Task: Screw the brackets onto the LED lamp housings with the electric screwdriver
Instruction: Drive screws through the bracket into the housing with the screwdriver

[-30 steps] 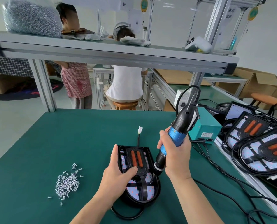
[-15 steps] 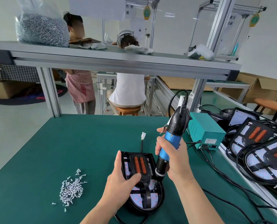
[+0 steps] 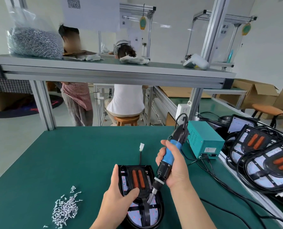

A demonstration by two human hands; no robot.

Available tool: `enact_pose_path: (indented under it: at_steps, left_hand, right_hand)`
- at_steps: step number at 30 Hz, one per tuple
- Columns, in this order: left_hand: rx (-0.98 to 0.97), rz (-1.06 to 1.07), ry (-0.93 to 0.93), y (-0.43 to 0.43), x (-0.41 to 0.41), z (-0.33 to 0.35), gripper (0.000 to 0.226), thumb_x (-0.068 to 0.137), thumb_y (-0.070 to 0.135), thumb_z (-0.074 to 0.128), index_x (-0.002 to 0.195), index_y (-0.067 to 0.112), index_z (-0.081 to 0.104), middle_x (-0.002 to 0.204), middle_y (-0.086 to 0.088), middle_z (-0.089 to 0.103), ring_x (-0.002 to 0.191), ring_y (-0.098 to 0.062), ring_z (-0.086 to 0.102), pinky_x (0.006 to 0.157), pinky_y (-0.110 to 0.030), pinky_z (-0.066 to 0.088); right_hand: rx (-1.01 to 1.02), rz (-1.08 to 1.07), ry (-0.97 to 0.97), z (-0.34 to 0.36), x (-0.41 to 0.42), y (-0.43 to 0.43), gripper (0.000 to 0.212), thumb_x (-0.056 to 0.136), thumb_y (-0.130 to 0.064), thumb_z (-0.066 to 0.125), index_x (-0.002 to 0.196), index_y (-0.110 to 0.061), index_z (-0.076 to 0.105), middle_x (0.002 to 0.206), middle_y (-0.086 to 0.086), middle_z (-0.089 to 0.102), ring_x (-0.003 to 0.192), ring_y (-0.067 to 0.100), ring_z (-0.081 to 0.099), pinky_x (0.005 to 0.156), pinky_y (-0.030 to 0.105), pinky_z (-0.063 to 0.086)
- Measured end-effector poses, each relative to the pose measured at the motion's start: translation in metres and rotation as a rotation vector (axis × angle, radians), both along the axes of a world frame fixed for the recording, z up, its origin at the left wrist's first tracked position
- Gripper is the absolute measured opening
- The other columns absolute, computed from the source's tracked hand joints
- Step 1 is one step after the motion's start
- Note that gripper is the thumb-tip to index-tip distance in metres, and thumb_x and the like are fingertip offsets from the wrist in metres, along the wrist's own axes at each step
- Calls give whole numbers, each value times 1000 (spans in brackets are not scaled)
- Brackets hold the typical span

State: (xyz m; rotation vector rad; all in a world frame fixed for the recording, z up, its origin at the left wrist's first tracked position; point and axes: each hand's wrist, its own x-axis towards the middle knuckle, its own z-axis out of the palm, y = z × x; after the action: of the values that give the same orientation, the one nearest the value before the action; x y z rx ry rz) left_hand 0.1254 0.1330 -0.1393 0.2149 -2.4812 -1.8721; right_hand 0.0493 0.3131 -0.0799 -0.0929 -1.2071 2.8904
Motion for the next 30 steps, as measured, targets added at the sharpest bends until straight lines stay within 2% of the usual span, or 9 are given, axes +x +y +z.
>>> enact_pose_path:
  at_steps: [2,6,13,15,18,22,24,27,30]
  left_hand:
    - [-6,-2,0,0,0,2,102,83,28,77,157,48,11,83,48,61,84,24,57,67,-2,40]
    - [-8,6,-16,0,1,6,101,83,27,77,156,48,11,80,54,56,83,33,50,66,2,40]
    - [-19,0,-16,3,7,17,100,84,25,77,157,45,11,80,59,51,78,27,55,64,4,39]
    - [-13,6,-20,3,9,18,100,84,26,77,156,47,11,84,54,58,82,25,57,66,1,41]
    - [-9,31,-28,3,11,19,101,83,30,78,156,50,11,91,35,69,88,21,59,71,-4,41]
    - [-103,26,-39,3,14,26,101,83,37,77,158,43,10,99,22,67,95,8,60,75,-10,41]
    - [-190,50,-26,1,13,29,96,83,44,76,158,37,17,99,17,66,91,3,60,73,-11,41]
    - [-344,101,0,-6,8,32,80,84,54,70,152,27,37,113,4,63,101,-13,58,87,-24,42]
    - [-467,168,65,-20,3,33,53,89,52,64,133,22,61,103,5,60,97,-16,58,89,-30,42]
  right_hand:
    - [-69,21,-73,-12,-4,4,39,68,-25,79,99,-7,64,68,4,54,52,10,52,47,19,48]
    - [-93,148,-158,-29,-10,12,33,80,-31,70,99,-5,60,63,3,49,45,12,47,42,22,39]
    - [-213,247,-232,-39,-15,12,39,86,-42,68,94,-5,63,62,1,49,44,12,48,42,24,41]
    - [-254,245,-259,-39,-17,13,40,88,-44,66,95,-5,62,62,0,50,44,12,49,42,24,40]
    - [-280,246,-276,-41,-18,12,42,86,-46,66,95,-6,62,63,-1,50,44,12,49,42,24,40]
    - [-350,250,-301,-44,-18,12,45,83,-47,68,96,-4,60,64,-1,52,44,12,52,41,23,39]
    - [-399,243,-312,-45,-19,11,47,82,-46,69,97,-4,58,64,1,53,44,13,53,42,23,38]
    - [-431,218,-318,-45,-20,12,48,80,-45,70,100,-4,56,65,1,53,45,14,54,43,23,38]
    - [-458,212,-335,-45,-20,14,47,82,-45,70,102,-5,56,66,1,55,45,15,56,42,23,40]
